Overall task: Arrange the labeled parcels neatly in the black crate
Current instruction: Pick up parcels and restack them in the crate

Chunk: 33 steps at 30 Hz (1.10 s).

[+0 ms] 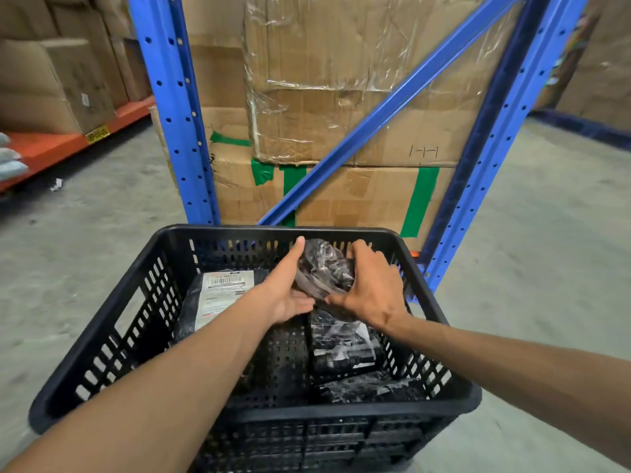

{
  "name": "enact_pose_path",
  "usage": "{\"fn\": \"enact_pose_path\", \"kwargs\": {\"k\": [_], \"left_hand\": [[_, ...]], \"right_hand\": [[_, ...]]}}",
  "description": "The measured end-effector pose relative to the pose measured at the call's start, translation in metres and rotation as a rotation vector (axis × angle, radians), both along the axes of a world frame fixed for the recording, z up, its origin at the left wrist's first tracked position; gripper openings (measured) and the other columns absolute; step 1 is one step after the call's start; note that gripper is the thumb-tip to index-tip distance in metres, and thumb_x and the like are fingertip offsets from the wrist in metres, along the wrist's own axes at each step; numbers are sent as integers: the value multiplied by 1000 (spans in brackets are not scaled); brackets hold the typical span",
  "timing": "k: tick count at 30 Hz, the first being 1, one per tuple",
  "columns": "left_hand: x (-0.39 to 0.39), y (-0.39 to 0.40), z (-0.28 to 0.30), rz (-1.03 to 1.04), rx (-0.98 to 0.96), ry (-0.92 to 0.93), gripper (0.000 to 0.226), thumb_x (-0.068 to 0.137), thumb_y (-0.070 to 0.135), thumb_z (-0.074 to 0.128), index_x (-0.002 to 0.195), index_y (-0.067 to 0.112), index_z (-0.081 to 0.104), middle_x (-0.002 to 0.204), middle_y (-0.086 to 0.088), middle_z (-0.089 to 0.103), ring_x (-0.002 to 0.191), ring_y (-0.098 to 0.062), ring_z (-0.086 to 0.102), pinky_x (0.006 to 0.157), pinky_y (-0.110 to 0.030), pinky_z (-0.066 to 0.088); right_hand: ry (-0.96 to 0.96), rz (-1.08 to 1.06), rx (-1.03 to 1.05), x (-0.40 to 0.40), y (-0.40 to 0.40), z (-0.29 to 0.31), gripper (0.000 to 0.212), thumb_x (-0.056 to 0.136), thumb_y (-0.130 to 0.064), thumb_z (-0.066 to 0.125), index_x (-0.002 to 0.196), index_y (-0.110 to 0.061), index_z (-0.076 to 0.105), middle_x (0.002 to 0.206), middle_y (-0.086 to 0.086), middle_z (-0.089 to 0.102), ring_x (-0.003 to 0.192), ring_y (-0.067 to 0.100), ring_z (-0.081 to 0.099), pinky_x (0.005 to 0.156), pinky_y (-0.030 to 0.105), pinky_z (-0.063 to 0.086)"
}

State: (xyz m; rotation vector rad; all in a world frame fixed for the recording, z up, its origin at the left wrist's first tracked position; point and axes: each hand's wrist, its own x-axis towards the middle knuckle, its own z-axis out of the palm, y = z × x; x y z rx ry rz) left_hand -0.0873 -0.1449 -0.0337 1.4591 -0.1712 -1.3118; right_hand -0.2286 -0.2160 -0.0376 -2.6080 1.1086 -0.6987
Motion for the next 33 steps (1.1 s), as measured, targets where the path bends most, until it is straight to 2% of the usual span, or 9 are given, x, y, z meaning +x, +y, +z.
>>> {"fn": "enact_pose_path", "kwargs": {"k": [2,7,10,13,16,18,21,25,33], "left_hand": [[2,3,9,99,-89,-8,69,70,76,62,103,16,63,98,-16,67,90,-29,67,74,-37,56],[16,17,16,50,-291,-1,62,73,49,75,116,6,63,118,-16,71,104,-30,69,92,-49,55],[33,30,13,116,-374,-1,57,74,17,66,127,-2,58,125,-26,64,103,-34,65,89,-44,54],[57,41,11,153,-381,-36,69,60,10,64,128,-6,58,125,-25,65,108,-38,62,91,-46,52],[76,50,11,166,-428,-107,56,61,11,61,115,-3,64,110,-17,74,97,-31,66,80,-40,53],[84,53,11,161,-477,-148,30,65,11,57,91,4,71,89,-10,78,77,-23,70,67,-33,56],[86,50,13,194,-462,-218,16,76,10,54,84,7,68,84,-10,74,72,-23,66,66,-32,56],[87,44,11,242,-444,-287,4,73,12,59,72,15,62,64,0,66,61,-18,59,59,-29,48],[105,54,-4,210,-457,-193,25,76,21,53,64,16,74,67,-2,74,53,-14,68,49,-25,56]], "right_hand": [[-81,96,-14,-1,13,-2,62,62,-41,87,104,-25,43,95,-11,50,89,19,52,78,41,49],[-131,291,-91,3,25,-4,63,64,-31,88,116,-18,53,110,-1,61,96,18,52,84,38,49],[-132,510,188,2,9,0,48,76,-37,80,112,-25,52,111,-7,61,93,6,53,79,26,48],[-366,321,469,7,-21,-6,9,94,-20,55,103,-20,52,94,-4,63,77,10,55,70,27,46],[102,147,546,13,-48,-31,15,98,-16,55,111,-14,49,97,5,62,76,14,55,70,30,50],[620,237,463,18,-48,-59,48,92,-29,68,131,-15,45,125,10,59,106,23,61,90,37,56],[981,366,259,28,-25,-103,99,81,-52,74,158,-24,18,163,13,26,146,42,32,113,56,40],[1208,454,54,39,-13,-137,87,95,-55,54,158,-49,-6,170,16,-15,152,54,0,113,72,27],[1264,427,-52,44,-16,-135,94,91,-40,70,157,-45,3,168,25,-10,149,58,7,106,77,32]]}}
